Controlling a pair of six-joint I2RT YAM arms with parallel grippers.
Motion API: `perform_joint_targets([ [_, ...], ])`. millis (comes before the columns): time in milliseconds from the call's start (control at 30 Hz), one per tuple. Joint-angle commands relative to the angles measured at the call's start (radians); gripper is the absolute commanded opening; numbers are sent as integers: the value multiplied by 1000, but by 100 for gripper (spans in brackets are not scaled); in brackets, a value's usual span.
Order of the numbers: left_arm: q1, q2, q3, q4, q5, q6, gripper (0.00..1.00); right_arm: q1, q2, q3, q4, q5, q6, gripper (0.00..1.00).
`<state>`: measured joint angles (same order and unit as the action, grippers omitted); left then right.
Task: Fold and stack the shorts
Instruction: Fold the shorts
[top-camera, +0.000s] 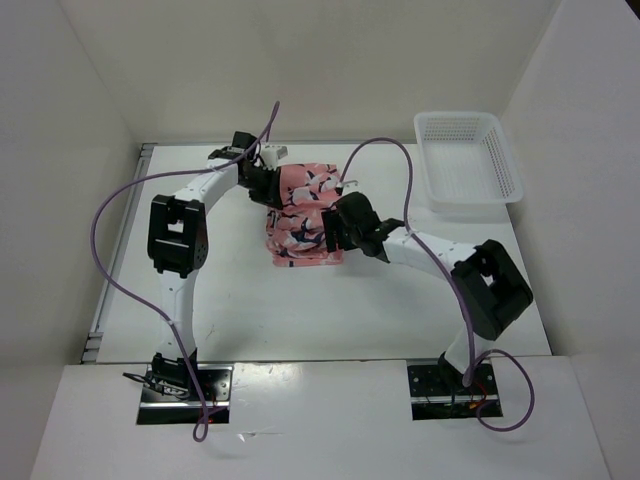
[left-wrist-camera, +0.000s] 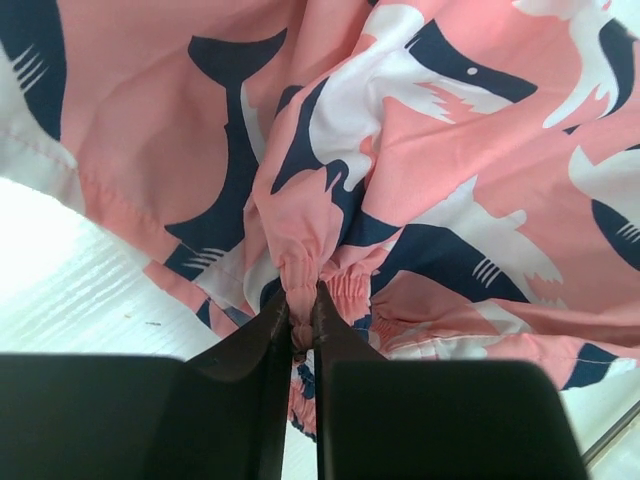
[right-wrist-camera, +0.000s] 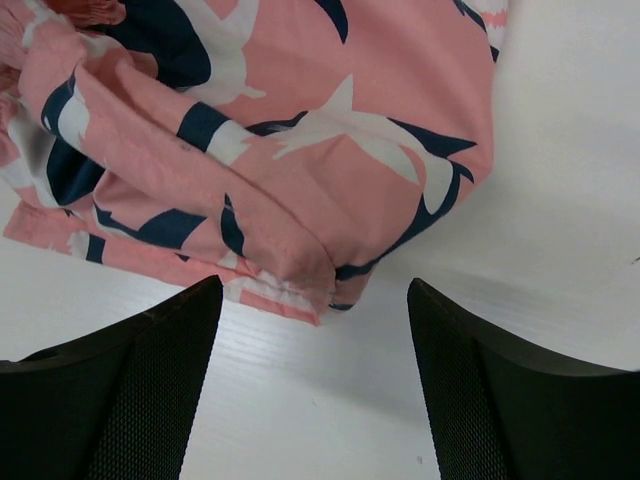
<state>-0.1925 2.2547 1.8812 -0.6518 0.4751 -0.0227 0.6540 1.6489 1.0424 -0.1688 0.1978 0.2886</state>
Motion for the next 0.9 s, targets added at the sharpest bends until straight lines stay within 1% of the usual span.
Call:
perform_joint_targets([
  [0,-1,-9,44,-2,34,23,13,-1,38,19,104,42,67,79],
  [33,-1,-9,53,-2,34,23,12,-1,48,33,104,61,98,78],
  [100,-1,-9,53,-2,34,23,10,-1,61,33,104,61,107,77],
  [167,-1,-9,53,-2,43,23,10,-1,72,33,115,61,135,77],
  [400,-1,-18,73,-11,73,23,8,9,126,65,124,224,208,65],
  [433,-1,-18,73,-11,73,23,8,9,137,65,124,224,208,59],
  [500,-1,-18,73,-11,73,23,8,9,137,65,133,250,208,52],
  [533,-1,-18,73,-11,73,23,8,9,146,65,134,250,221,43],
  [600,-1,-18,73,-11,73,23,8,9,146,65,134,261,221,32],
  [633,-1,-27,73,-11,73,23,8,9,146,65,134,282,221,20],
  [733,8,-27,82,-11,63,23,7,9,146,65,134,333,181,4],
  [767,21,-27,96,-11,51,23,7,9,135,55,134,345,170,0],
  [867,31,-27,142,-11,13,23,5,9,97,18,112,345,123,0],
])
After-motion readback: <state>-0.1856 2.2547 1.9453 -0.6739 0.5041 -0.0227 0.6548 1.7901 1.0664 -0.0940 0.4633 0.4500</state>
